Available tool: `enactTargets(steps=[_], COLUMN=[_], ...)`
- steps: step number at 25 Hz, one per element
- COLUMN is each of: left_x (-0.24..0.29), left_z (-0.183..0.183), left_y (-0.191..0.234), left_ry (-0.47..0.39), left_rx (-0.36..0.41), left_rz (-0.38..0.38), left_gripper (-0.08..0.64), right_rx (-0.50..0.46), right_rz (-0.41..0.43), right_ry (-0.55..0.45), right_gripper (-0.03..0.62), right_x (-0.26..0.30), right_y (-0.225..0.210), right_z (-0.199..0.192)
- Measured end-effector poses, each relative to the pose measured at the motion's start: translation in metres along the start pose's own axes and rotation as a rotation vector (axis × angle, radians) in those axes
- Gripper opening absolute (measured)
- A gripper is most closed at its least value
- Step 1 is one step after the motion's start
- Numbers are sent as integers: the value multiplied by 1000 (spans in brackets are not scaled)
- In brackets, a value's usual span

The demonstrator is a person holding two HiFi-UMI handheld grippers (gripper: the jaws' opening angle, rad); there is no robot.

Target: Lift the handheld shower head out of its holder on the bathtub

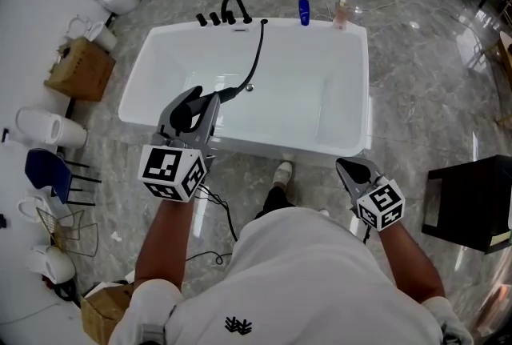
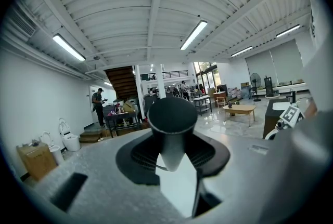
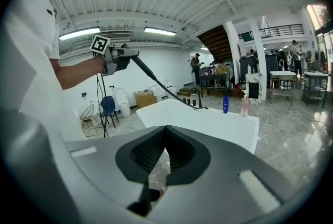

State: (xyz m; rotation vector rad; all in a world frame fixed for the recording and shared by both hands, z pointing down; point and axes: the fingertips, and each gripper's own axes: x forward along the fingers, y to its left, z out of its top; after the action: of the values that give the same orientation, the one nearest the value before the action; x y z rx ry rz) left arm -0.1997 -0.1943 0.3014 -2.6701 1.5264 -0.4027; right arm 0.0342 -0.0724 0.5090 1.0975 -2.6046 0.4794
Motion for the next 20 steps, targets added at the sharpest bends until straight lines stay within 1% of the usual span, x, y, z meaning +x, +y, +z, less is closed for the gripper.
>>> enactTargets(steps=[9, 13, 20], left_x=[5, 6, 13], left_z=[2, 3, 4], left_y=[-6, -9, -24], left_ry=[-1, -4, -2], left_rx=[1, 2, -1], left_rz=[-8, -5, -4], left_gripper=[133, 133, 133], right_rx=[-1, 14, 6], right_rz=[-15, -13, -17], right_ry=[2, -6, -20], right_gripper=[11, 11, 11], right_x=[-7, -12, -31], right_y=[-5, -5, -9], right_z=[-5, -7, -8])
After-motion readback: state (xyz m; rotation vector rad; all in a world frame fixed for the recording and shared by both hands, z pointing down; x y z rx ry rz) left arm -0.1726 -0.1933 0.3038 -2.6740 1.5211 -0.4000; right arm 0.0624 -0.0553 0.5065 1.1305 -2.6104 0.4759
